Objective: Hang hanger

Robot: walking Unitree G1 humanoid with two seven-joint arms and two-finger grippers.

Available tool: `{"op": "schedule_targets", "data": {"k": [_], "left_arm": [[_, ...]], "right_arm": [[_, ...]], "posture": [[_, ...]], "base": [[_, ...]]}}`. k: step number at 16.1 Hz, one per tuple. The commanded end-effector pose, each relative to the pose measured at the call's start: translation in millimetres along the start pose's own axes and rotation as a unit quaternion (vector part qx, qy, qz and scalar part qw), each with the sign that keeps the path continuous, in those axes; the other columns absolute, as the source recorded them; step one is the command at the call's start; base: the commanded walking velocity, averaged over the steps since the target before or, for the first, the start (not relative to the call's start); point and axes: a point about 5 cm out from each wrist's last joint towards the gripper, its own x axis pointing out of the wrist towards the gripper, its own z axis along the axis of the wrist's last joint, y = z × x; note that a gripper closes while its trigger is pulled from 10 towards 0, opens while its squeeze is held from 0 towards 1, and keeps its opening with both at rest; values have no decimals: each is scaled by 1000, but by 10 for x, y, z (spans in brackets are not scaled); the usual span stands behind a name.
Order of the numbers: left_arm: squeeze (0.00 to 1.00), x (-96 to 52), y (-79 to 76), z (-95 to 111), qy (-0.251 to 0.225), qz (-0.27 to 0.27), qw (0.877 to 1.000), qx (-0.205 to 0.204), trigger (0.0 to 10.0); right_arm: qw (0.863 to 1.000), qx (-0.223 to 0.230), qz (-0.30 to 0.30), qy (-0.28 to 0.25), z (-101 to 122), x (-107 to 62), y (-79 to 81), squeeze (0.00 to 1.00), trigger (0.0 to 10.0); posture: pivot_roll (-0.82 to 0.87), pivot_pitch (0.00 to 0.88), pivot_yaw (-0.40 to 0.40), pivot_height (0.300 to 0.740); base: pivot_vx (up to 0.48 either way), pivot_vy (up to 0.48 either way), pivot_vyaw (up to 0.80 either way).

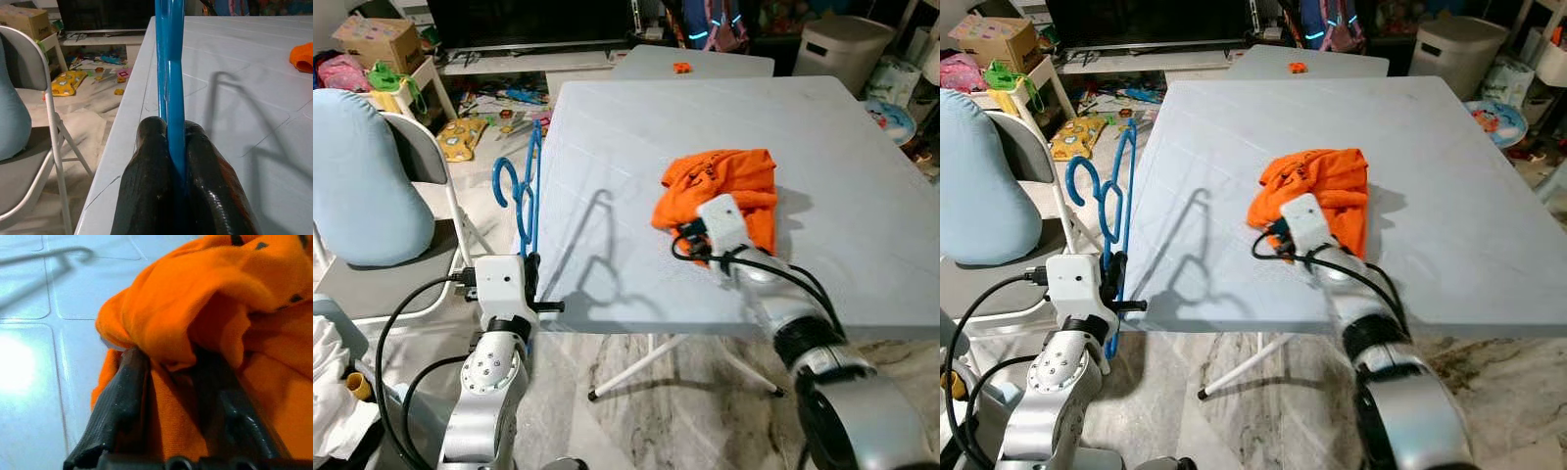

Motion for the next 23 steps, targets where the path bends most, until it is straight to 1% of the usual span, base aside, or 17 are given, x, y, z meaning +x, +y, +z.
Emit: {"op": "schedule_targets", "data": {"k": [1, 3, 5, 6, 8, 9, 12, 13, 14, 15, 16, 17, 18, 19, 20, 21, 23], "left_arm": [[0, -2, 23, -28, 6, -1, 1000, 14, 10000], [0, -37, -72, 41, -22, -34, 998, 46, 10000], [0, -52, -118, 63, -32, -51, 996, 61, 10000], [0, -50, -105, 53, -28, -48, 997, 57, 10000], [0, -40, -93, 46, -27, -46, 997, 59, 10000], [0, -35, -93, 40, -26, -47, 997, 62, 10000], [0, -52, -145, 52, -32, -75, 994, 72, 10000], [0, -87, -163, 86, -52, -94, 988, 108, 10000], [0, -87, -163, 86, -52, -94, 988, 108, 10000], [0, -85, -129, 84, -53, -82, 987, 126, 10000], [0, -79, -117, 78, -51, -76, 988, 125, 10000], [0, -46, -126, 103, -50, -66, 990, 115, 10000], [0, -41, -146, 128, -56, -66, 990, 114, 10000], [0, -37, -163, 137, -59, -66, 989, 115, 10000], [0, -31, -188, 148, -62, -67, 989, 113, 10000], [0, -26, -198, 153, -63, -69, 989, 112, 10000], [0, -7, -212, 160, -66, -70, 989, 115, 10000]], "right_arm": [[999, -4, -14, -29, 54, -56, -75, 1000, 10000], [994, 11, -60, -90, 127, -179, -178, 1000, 10000], [988, 26, -84, -127, 187, -299, -226, 1000, 10000], [984, 38, -97, -145, 223, -358, -264, 1000, 10000], [985, 38, -73, -152, 221, -417, -239, 1000, 10000], [984, 34, -64, -160, 219, -511, -237, 1000, 10000], [981, 33, -79, -173, 242, -654, -317, 1000, 10000], [980, 38, -92, -173, 226, -710, -338, 1000, 10000], [980, 38, -92, -173, 226, -710, -338, 1000, 10000], [978, 49, -105, -172, 213, -729, -318, 1000, 10000], [978, 54, -109, -171, 208, -732, -307, 1000, 10000], [974, 90, -114, -177, 221, -720, -215, 1000, 10000], [973, 96, -111, -178, 231, -722, -171, 1000, 10000], [974, 96, -106, -175, 227, -717, -141, 804, 10000], [974, 99, -103, -174, 225, -707, -115, 686, 10000], [974, 101, -102, -174, 227, -703, -108, 686, 10000], [975, 99, -100, -170, 246, -692, -95, 627, 10000]], "posture": [[-17, 31, 25, 740], [-22, 33, 26, 740], [-26, 39, 30, 740], [-29, 37, 32, 740], [-33, 33, 34, 740], [-36, 32, 35, 740], [-43, 34, 37, 740], [-45, 44, 37, 740], [-45, 44, 37, 740], [-45, 56, 36, 740], [-45, 56, 36, 740], [-44, 51, 37, 740], [-43, 47, 37, 740], [-43, 47, 37, 740], [-43, 45, 38, 740], [-43, 45, 37, 740], [-44, 42, 38, 740]], "base": [[0, 0, 0], [0, 0, 0], [0, 0, 0], [0, 0, 0], [0, 0, 0], [0, 0, 0], [0, 0, 0], [0, 0, 0], [0, 0, 0], [0, 0, 0], [0, 0, 0], [0, 0, 0], [0, 0, 0], [0, 0, 0], [0, 0, 0], [0, 0, 0], [-129, 0, 0]]}}
